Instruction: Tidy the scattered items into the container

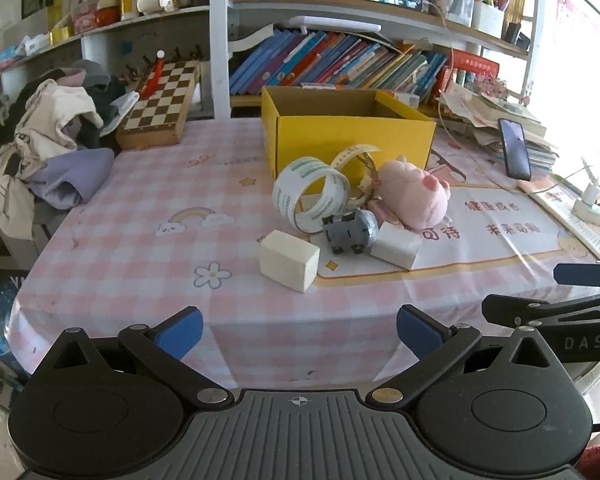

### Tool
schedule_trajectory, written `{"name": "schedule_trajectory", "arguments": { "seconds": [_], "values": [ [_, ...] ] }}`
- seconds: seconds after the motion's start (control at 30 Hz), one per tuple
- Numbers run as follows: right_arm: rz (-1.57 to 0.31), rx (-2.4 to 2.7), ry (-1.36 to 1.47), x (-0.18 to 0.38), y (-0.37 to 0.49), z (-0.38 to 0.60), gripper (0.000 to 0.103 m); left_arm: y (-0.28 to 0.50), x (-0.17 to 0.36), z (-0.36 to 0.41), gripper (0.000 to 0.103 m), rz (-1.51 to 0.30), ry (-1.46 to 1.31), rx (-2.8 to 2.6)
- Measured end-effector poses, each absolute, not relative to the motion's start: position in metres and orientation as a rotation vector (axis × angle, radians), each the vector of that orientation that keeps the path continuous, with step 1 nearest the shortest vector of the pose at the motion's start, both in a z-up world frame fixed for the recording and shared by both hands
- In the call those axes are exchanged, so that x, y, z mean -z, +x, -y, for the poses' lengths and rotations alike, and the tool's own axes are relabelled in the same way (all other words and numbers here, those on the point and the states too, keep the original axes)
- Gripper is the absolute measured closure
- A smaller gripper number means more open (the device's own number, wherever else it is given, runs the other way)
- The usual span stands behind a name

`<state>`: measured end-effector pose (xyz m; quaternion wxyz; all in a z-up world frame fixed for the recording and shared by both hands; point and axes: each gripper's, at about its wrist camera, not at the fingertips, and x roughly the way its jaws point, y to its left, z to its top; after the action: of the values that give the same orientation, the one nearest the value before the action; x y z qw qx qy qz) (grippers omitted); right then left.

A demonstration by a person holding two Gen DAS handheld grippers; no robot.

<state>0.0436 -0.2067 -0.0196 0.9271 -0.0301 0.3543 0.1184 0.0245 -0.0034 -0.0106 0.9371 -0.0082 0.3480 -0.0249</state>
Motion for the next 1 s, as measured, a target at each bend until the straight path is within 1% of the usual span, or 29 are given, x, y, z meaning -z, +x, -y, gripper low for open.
{"name": "schedule_trajectory", "arguments": {
  "seconds": [0.27, 0.4, 0.8, 1.0],
  "values": [
    [-0.713, -0.257, -0.049, 0.015, 0.039, 0.208, 0.000, 0.010, 0.004, -0.007, 0.000, -0.655, -0.038, 0.007],
    [-0.695, -0.292, -0.047, 0.009, 0.033, 0.206, 0.000, 0.013, 0.002, -0.008, 0.000, -0.656, -0.033, -0.001],
    [-0.739, -0.235, -0.039, 0.006, 0.035, 0.205, 0.000, 0.025, -0.010, -0.006, 0.000, -0.627, 0.013, 0.037],
    [-0.729, -0.301, -0.125, 0.005, 0.036, 0.185, 0.000, 0.028, -0.013, -0.003, 0.000, -0.650, 0.059, 0.124]
  ]
}}
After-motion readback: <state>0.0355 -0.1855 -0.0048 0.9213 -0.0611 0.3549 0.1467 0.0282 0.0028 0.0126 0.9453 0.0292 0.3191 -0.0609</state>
